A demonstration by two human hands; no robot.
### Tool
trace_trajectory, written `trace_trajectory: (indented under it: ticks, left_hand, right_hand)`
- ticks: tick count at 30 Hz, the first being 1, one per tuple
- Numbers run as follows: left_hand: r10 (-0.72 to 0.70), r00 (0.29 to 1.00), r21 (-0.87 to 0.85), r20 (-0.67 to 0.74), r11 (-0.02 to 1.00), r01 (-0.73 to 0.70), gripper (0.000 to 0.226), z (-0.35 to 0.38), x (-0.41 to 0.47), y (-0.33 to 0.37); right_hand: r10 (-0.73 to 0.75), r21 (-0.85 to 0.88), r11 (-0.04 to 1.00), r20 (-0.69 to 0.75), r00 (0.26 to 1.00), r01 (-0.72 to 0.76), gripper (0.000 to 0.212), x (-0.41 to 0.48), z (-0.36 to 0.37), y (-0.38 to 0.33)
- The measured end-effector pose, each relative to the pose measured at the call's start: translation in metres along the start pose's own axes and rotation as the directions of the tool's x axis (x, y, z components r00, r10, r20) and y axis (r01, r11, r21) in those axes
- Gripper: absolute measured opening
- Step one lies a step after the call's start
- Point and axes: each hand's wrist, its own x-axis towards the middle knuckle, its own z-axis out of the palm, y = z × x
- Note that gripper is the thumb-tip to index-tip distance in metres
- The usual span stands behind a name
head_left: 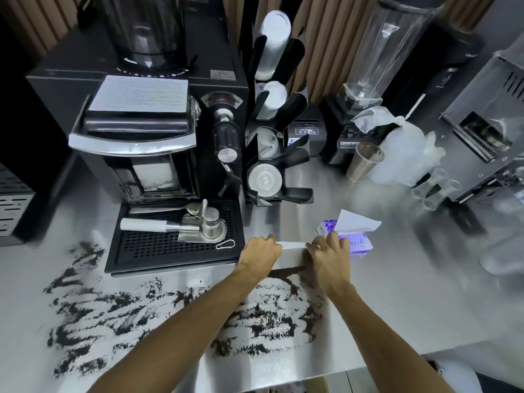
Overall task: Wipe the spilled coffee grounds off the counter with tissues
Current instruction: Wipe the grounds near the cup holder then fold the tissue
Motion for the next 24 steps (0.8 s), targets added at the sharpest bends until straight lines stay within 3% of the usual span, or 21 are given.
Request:
trace_trajectory:
  ticks: [4, 8, 12, 15, 20, 24]
  left_hand:
    - [0.012, 0.999, -0.014, 0.030, 1.000, -0.011, 0.023, 0.008, -0.003, -0.003]
    - [0.076, 0.996, -0.066, 0.039, 0.995, -0.073, 0.022, 0.023, -0.023, -0.003]
    - [0.115, 0.993, -0.103, 0.019, 0.988, -0.113, 0.027, 0.025, -0.036, -0.005]
    - [0.093, 0.993, -0.137, -0.079, 0.985, -0.103, 0.034, 0.019, -0.026, -0.006]
    - [0.105, 0.981, -0.244, -0.160, 0.959, -0.143, 0.028, 0.014, -0.002, 0.000]
    - [0.200, 0.970, -0.284, -0.136, 0.931, -0.232, 0.030, 0.022, 0.008, 0.000]
  right_hand:
    - [-0.015, 0.018, 1.000, 0.020, 1.000, 0.014, 0.041, -0.017, -0.008, -0.005]
    - [-0.034, 0.059, 0.998, 0.042, 0.999, 0.031, 0.017, -0.054, -0.011, -0.011]
    - [0.028, 0.191, 0.981, -0.008, 1.000, -0.026, 0.028, -0.071, -0.015, -0.012]
    - [0.125, 0.307, 0.947, -0.062, 0.990, -0.101, 0.033, -0.061, -0.013, -0.002]
    - [0.160, 0.510, 0.846, 0.034, 0.986, -0.155, 0.034, -0.061, -0.007, 0.017]
    - [0.126, 0.468, 0.870, 0.096, 0.987, -0.157, 0.036, -0.075, -0.007, 0.029]
